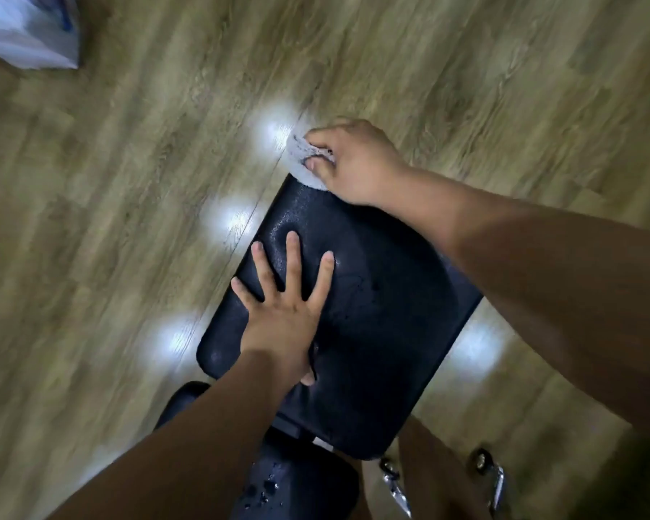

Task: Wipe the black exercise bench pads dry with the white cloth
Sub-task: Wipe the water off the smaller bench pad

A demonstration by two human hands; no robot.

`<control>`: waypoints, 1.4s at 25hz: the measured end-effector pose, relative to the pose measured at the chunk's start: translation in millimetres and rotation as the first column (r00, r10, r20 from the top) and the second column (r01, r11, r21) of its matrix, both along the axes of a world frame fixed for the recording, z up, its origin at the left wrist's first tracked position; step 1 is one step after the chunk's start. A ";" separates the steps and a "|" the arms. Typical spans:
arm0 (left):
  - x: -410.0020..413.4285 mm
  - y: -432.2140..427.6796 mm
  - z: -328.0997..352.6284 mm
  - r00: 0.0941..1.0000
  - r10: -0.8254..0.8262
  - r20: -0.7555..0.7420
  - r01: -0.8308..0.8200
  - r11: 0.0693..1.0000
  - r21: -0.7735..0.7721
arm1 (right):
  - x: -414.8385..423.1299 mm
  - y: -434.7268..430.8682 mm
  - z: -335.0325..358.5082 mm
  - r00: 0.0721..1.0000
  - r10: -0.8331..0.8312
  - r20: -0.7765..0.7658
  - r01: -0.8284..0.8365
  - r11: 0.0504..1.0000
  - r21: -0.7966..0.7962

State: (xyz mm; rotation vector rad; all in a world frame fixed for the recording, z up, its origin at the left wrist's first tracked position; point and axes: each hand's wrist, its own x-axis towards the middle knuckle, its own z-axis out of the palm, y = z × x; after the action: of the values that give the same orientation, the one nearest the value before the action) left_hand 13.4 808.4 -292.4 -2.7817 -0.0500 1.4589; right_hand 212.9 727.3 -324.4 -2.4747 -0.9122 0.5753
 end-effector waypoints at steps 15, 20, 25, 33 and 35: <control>-7.8 8.1 2.2 0.995 -0.056 0.082 0.058 0.998 -0.016 | -63.9 -47.2 -10.1 0.941 -0.306 0.147 0.301 0.952 0.057; -10.5 9.0 3.5 0.990 -0.074 0.119 0.077 0.997 -0.023 | -172.1 -144.1 -1.8 0.873 -0.381 0.304 0.401 0.916 -0.002; -12.8 11.3 1.1 0.986 -0.064 0.154 0.068 0.998 -0.018 | -316.7 -123.0 -3.1 0.966 -0.130 0.224 0.138 0.990 -0.020; -19.9 12.9 6.0 0.969 -0.071 0.236 0.075 0.997 -0.006 | -123.8 -116.4 0.2 0.741 -0.558 0.374 0.602 0.798 -0.002; -25.4 10.3 9.1 0.956 -0.069 0.286 0.064 0.998 0.026 | -144.5 -102.4 0.6 0.722 -0.579 0.378 0.635 0.772 -0.031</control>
State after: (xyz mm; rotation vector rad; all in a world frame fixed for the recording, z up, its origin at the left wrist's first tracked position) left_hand -11.9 818.6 -283.3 -2.9260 0.0321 1.0252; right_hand 68.4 624.9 -323.9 -2.8544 -0.0966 -0.0323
